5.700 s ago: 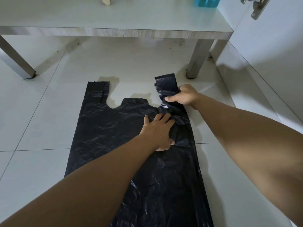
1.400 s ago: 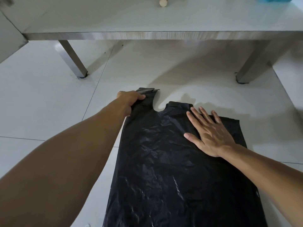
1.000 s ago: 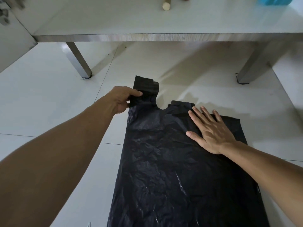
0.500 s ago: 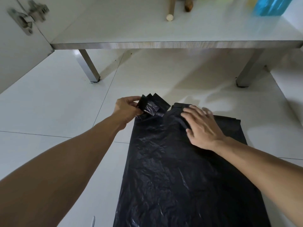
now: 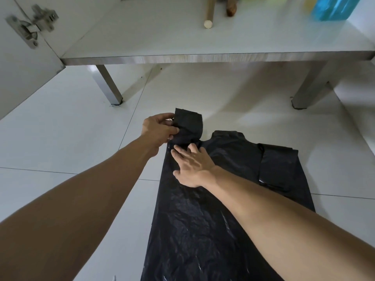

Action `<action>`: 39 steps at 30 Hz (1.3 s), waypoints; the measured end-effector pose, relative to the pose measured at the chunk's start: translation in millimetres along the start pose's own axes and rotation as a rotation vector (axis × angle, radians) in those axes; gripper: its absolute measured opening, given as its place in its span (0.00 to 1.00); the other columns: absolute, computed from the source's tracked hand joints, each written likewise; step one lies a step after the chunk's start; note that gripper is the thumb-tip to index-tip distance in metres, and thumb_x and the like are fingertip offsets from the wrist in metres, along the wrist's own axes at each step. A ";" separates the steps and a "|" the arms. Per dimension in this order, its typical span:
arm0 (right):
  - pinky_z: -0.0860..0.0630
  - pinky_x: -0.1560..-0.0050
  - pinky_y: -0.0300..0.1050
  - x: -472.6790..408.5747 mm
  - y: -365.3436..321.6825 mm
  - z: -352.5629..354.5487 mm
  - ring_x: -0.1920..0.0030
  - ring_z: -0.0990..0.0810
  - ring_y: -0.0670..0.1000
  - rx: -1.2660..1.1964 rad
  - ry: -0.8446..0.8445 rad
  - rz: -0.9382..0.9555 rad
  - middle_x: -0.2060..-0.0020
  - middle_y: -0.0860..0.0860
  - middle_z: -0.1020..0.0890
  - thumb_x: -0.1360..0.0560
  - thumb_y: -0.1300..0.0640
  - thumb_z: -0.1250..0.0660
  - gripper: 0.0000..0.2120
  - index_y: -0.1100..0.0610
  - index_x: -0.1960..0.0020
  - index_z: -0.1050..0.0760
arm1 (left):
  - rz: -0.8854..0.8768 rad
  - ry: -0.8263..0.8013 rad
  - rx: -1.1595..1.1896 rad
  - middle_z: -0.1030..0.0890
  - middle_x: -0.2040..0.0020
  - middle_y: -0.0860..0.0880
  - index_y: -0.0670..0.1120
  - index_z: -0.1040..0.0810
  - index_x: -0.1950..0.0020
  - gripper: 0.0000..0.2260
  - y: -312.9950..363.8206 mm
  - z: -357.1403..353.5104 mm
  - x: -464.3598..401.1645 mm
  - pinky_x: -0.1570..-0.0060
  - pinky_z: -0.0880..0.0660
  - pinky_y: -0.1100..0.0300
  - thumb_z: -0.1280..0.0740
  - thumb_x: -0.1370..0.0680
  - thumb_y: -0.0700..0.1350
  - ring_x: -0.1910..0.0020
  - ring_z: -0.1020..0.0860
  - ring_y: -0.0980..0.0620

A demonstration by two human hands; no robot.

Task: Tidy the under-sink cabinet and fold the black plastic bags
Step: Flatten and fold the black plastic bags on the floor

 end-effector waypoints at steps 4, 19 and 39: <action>0.42 0.31 0.57 9.4 -1.3 2.9 0.26 0.43 0.57 -0.026 0.045 0.019 0.20 0.48 0.50 0.19 0.44 0.48 0.29 0.52 0.21 0.47 | 0.001 -0.019 -0.041 0.19 0.58 0.47 0.45 0.24 0.36 0.25 -6.8 4.1 3.0 0.75 0.31 0.66 0.30 0.30 0.28 0.73 0.28 0.53; 0.22 0.48 0.58 134.4 172.4 22.0 0.52 0.18 0.60 -0.221 0.678 -0.274 0.56 0.55 0.15 0.31 0.68 0.31 0.08 0.61 0.54 0.18 | -0.070 -0.172 -0.488 0.16 0.58 0.53 0.48 0.16 0.47 0.22 -58.8 7.8 43.2 0.74 0.31 0.69 0.40 0.29 0.27 0.69 0.28 0.55; 0.26 0.40 0.48 171.8 178.7 -7.2 0.39 0.25 0.50 -0.264 0.248 -0.238 0.43 0.47 0.21 0.27 0.47 0.28 0.19 0.54 0.39 0.19 | -0.542 -0.302 -1.298 0.29 0.32 0.51 0.54 0.25 0.31 0.20 -58.7 -71.6 74.5 0.33 0.33 0.51 0.35 0.23 0.55 0.31 0.34 0.49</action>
Point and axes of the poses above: each hand's wrist, its own x-axis away from the middle knuckle, its own z-axis out of the back of the hand, y = z × x, the point moved 9 cm from there along -x, towards the middle knuckle
